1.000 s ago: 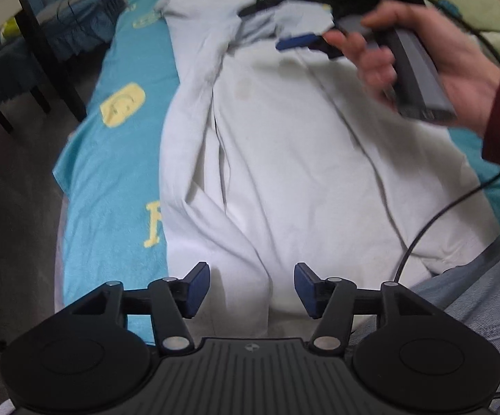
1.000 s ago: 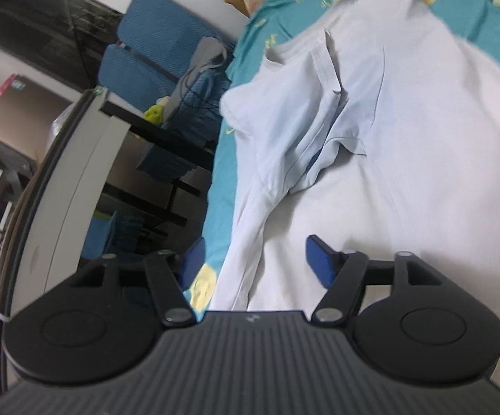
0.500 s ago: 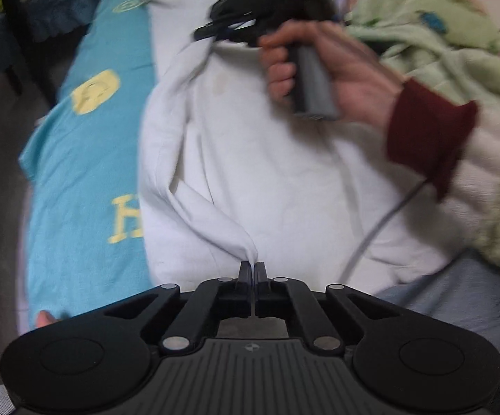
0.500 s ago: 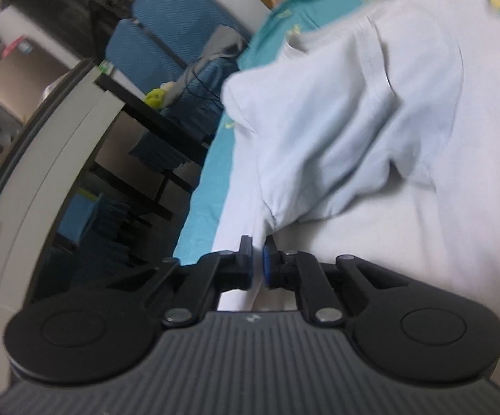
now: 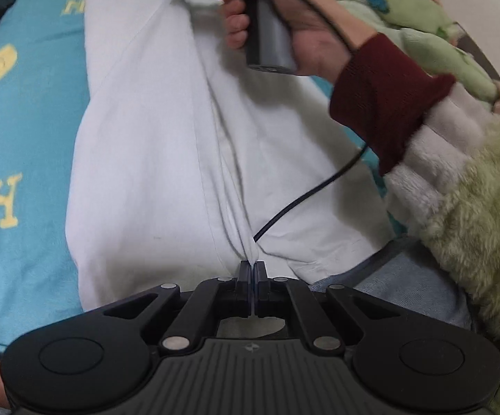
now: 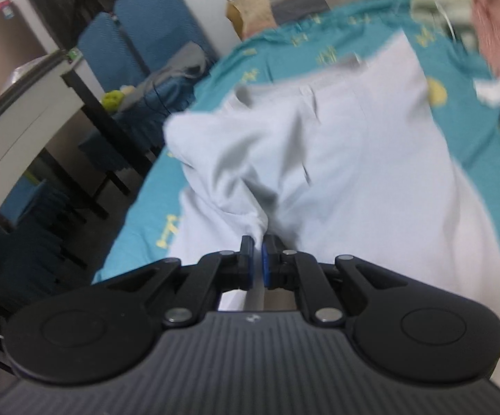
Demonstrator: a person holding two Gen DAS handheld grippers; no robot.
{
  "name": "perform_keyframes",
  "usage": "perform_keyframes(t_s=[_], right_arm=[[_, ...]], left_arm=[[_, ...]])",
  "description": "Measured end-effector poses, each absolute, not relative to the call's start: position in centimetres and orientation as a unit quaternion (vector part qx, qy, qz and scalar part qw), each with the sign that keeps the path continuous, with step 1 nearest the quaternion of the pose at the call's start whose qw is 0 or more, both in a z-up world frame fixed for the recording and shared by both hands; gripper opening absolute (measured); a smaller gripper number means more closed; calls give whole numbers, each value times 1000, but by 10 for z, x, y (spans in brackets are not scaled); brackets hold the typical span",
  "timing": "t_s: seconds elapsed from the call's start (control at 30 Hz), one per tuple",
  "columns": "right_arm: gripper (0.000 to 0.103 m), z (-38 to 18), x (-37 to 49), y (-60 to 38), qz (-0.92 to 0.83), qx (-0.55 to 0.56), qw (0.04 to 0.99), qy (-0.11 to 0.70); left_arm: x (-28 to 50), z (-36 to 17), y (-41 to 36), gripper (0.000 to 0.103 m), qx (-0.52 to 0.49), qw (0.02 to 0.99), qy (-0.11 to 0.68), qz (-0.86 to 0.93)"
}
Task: Fold clothes
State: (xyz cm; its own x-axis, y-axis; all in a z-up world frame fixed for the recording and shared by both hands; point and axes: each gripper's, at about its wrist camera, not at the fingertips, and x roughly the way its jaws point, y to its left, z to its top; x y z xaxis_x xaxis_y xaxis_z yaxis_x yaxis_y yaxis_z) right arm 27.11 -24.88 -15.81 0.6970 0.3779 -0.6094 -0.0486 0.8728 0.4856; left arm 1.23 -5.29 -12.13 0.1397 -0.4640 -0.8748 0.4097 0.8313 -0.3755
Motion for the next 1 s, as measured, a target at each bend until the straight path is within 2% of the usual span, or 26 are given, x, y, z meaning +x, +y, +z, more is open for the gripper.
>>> perform_keyframes(t_s=[0.03, 0.1, 0.17, 0.2, 0.23, 0.3, 0.37, 0.43, 0.47, 0.57, 0.73, 1.0], right_arm=[[9, -164, 271, -250, 120, 228, 890, 376], [10, -166, 270, -251, 124, 228, 887, 382], [11, -159, 265, -252, 127, 223, 888, 380], [11, -155, 260, -254, 126, 225, 888, 381], [12, -151, 255, -256, 125, 226, 887, 382], [19, -141, 239, -262, 117, 232, 885, 387], [40, -130, 218, -270, 108, 233, 885, 389], [47, -115, 193, -278, 98, 218, 888, 392], [46, -109, 177, -283, 88, 212, 889, 395], [46, -99, 131, -303, 56, 212, 879, 422], [47, -114, 77, -344, -38, 240, 832, 499], [47, -149, 56, -362, -86, 296, 764, 567]], left_arm=[[15, -122, -51, 3, -32, 753, 591, -287], [18, -118, -45, 15, -46, 759, 583, -285], [21, -112, -36, 40, -67, 766, 572, -286], [24, -109, -29, 47, -83, 769, 565, -287], [26, -107, -23, 49, -101, 771, 557, -291], [34, -100, -7, 57, -143, 779, 536, -293], [41, -93, 11, 65, -181, 800, 505, -268], [44, -87, 24, 75, -181, 835, 470, -222], [46, -84, 29, 81, -175, 850, 457, -196], [56, -90, 40, 81, -186, 850, 467, -156], [67, -112, 52, 81, -197, 828, 505, -142], [75, -156, 47, 77, -187, 771, 587, -161]])
